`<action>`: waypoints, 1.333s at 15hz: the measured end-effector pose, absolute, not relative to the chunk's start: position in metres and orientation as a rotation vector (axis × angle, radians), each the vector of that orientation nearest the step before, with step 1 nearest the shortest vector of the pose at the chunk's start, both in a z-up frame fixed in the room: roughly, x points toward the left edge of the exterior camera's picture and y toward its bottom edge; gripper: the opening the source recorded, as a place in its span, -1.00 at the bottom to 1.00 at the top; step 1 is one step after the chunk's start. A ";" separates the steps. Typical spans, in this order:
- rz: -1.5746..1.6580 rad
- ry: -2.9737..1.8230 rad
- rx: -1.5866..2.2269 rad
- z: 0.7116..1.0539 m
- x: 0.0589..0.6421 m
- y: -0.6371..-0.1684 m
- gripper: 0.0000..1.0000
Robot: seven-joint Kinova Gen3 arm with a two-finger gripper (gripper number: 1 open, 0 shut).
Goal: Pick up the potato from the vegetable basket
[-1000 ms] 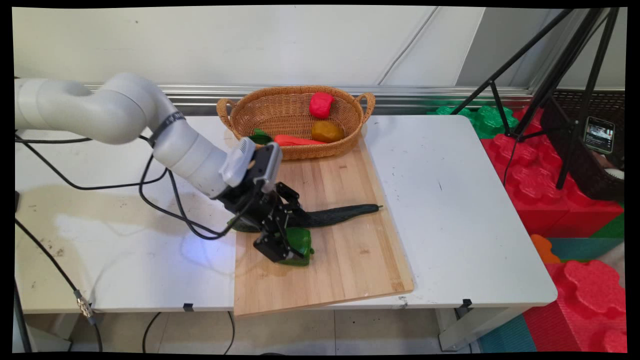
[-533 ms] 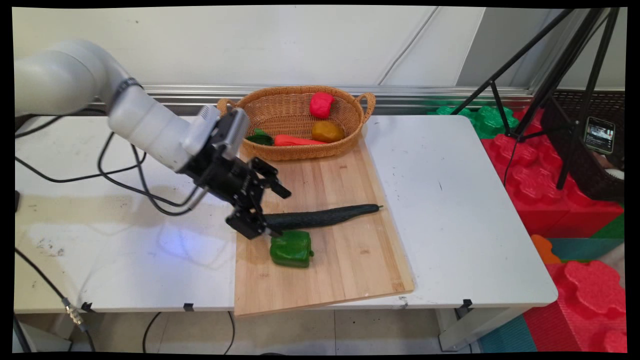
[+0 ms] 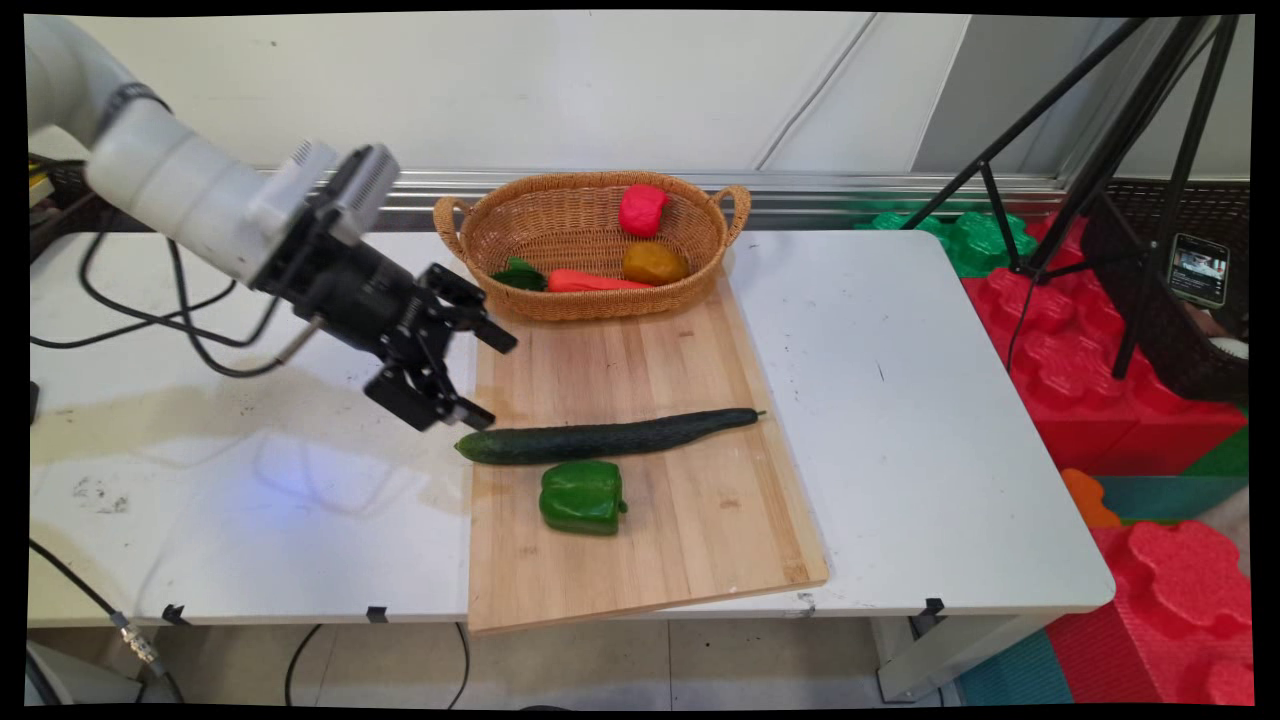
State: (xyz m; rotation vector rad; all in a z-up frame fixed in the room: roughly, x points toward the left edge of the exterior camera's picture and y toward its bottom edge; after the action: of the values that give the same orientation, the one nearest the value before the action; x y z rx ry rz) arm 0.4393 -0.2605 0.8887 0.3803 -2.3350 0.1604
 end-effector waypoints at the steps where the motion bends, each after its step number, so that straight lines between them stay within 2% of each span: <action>1: 0.157 -2.331 0.388 0.893 0.445 -0.259 1.00; 13: 0.161 -2.283 0.480 0.931 0.493 -0.258 1.00; 20: 0.354 -2.271 0.547 0.933 0.502 -0.306 1.00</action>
State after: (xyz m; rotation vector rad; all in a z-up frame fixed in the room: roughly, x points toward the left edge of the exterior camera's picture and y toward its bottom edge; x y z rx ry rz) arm 0.5021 -0.3063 0.9326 0.5466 -2.2713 0.3545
